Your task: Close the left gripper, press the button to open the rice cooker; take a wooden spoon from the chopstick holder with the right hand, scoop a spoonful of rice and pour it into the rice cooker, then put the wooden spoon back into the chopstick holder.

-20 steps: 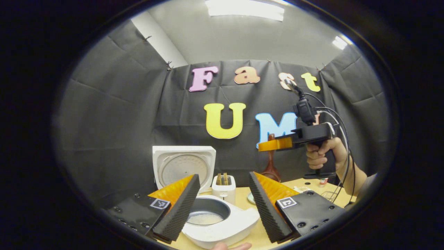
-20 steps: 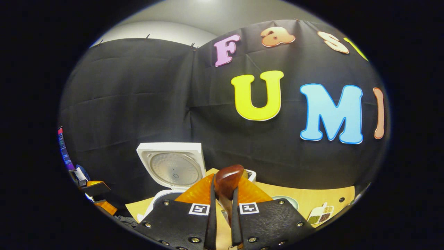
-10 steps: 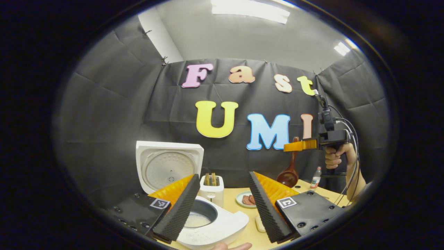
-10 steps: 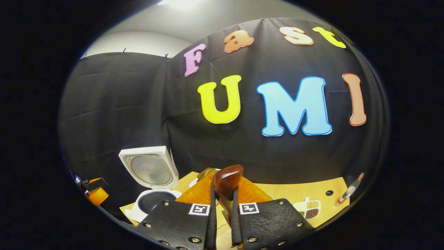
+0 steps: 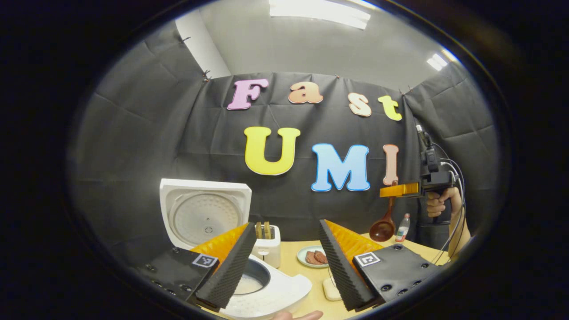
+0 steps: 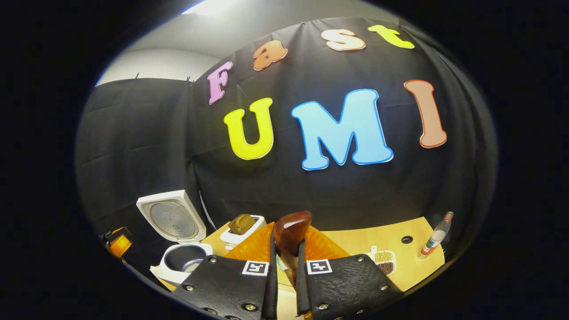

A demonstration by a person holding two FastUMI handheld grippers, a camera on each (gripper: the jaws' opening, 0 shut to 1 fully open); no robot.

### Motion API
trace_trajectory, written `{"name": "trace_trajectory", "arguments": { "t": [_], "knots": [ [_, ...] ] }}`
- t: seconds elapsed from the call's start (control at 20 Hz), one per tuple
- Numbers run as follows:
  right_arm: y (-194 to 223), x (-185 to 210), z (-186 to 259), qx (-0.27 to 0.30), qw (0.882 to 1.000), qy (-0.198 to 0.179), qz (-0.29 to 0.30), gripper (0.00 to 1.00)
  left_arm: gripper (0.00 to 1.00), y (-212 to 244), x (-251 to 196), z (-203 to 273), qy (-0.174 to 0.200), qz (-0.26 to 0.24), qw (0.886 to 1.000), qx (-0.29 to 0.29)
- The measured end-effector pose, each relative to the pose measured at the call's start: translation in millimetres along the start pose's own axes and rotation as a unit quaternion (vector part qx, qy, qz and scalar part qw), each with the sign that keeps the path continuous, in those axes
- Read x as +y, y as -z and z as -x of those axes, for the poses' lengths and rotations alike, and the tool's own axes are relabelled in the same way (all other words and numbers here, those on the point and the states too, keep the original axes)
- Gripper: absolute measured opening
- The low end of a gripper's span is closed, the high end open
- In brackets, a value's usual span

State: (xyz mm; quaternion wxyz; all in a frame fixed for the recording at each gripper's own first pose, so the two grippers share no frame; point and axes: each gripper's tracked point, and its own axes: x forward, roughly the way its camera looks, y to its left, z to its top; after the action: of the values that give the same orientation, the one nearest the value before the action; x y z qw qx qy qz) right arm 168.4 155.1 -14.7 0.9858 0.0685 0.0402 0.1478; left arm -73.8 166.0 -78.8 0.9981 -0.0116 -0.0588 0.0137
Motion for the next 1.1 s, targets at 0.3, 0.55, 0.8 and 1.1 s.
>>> {"name": "trace_trajectory", "arguments": {
  "t": [0.3, 0.55, 0.8, 1.1],
  "knots": [
    [-3, -41, 24, -0.005, 1.000, 0.028, -0.011, 0.17, 0.96, -2, -30, -20, 0.018, 0.000, 1.000, 0.000],
    [-3, -78, 43, -0.009, 0.998, 0.059, -0.015, 0.17, 0.99, -2, -60, -37, 0.039, -0.005, 0.999, 0.000],
    [-10, -103, 59, -0.017, 0.996, 0.084, -0.015, 0.17, 0.99, -24, -81, -53, 0.046, -0.010, 0.999, -0.011],
    [10, -127, 84, -0.019, 0.994, 0.110, -0.020, 0.17, 0.98, -29, -104, -63, 0.062, -0.027, 0.998, -0.015]
  ]
}}
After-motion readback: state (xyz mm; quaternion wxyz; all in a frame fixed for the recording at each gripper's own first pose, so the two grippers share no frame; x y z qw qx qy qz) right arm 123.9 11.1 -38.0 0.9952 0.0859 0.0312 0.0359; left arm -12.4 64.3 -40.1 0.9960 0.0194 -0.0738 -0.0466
